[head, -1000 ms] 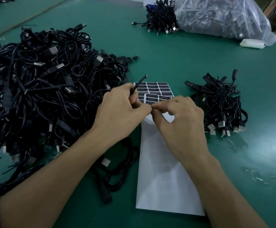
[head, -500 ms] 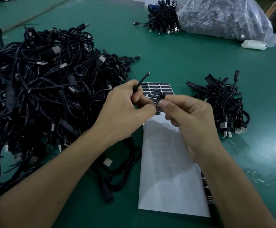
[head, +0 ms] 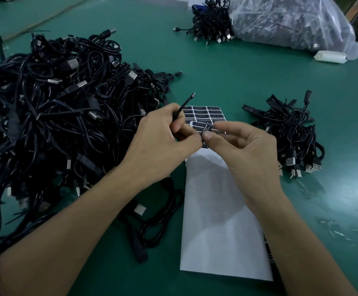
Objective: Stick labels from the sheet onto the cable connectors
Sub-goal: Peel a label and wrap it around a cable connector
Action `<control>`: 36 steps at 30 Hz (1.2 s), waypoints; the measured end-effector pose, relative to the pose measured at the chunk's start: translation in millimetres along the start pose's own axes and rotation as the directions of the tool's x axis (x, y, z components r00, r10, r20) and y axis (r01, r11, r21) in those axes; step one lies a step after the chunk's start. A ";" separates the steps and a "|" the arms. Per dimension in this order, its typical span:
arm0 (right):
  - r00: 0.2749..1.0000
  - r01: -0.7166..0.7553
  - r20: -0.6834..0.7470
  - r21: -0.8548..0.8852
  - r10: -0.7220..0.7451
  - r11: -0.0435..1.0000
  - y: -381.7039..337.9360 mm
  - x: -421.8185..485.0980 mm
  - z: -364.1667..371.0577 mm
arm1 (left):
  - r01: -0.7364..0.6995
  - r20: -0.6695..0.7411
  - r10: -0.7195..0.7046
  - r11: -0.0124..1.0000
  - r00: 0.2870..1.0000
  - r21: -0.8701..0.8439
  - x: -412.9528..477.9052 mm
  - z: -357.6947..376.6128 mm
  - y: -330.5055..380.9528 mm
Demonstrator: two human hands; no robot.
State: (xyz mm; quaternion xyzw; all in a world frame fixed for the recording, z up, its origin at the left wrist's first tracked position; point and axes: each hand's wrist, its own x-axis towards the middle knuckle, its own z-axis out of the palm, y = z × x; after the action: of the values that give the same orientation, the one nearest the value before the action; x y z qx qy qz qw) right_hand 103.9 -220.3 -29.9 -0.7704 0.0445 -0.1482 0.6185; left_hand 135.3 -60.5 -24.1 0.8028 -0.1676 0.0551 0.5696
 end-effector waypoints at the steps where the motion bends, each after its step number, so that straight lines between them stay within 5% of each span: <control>1: 1.000 -0.008 -0.013 -0.007 0.008 1.000 0.7 0.3 -0.5 | 0.002 -0.001 -0.002 1.000 1.000 -0.002 -0.2 0.1 0.2; 10: 0.993 0.094 0.065 -0.011 -0.093 0.995 -3.7 0.5 2.3 | 0.026 0.010 -0.026 0.999 1.000 -0.019 -1.5 0.9 -0.3; 18: 0.988 0.072 -0.146 0.156 -0.049 0.985 -6.0 4.0 -4.1 | 0.075 0.049 -0.076 0.997 0.996 0.016 -2.8 1.0 -5.6; 25: 0.998 0.050 0.014 0.259 -0.055 0.965 -10.7 -1.9 0.6 | -0.058 0.100 0.044 0.989 0.994 0.133 -0.8 3.7 -8.0; 36: 0.996 0.083 -0.063 0.253 -0.069 0.964 -6.9 0.2 -0.7 | -0.142 0.075 0.128 0.966 0.989 0.218 -1.7 3.2 -11.2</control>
State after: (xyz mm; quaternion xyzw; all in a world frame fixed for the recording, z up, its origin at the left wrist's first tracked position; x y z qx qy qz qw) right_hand 103.1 -219.4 -23.1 -0.6813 0.0121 -0.1969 0.7049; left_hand 137.1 -59.9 -35.7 0.8497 -0.2317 0.0879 0.4655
